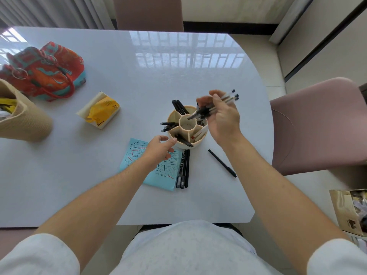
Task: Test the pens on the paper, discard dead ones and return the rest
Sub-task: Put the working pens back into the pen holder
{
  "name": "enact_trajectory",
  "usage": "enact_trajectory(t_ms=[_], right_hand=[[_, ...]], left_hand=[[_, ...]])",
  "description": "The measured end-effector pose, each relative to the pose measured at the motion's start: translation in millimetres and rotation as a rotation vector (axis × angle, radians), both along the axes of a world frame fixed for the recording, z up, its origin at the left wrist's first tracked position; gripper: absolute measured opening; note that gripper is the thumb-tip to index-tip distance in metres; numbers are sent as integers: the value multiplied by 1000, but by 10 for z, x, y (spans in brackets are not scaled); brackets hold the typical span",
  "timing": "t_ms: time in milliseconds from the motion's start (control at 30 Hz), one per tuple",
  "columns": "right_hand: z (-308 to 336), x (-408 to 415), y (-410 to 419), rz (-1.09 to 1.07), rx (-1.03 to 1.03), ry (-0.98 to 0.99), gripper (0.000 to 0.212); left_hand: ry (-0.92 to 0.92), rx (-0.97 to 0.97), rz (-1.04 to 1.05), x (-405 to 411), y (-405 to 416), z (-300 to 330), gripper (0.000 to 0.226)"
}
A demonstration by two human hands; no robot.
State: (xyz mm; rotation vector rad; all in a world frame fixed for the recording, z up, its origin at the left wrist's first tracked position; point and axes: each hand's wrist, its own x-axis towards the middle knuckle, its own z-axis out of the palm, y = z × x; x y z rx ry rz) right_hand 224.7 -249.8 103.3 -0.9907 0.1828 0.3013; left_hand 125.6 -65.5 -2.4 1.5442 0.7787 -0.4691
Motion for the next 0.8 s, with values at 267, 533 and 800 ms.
enact_trajectory(t_ms=[267,533,800], right_hand=[[-353,38,371,59,-466,65,18],[-310,3,196,55,-451,-9,26],[-326,-16,-837,-50,-728,-64,15]], left_hand=[[6,35,-13,-7,-65,92,47],[9,31,-2,-18,-90,98,46],[-6,1,24,8,-76,26,39]])
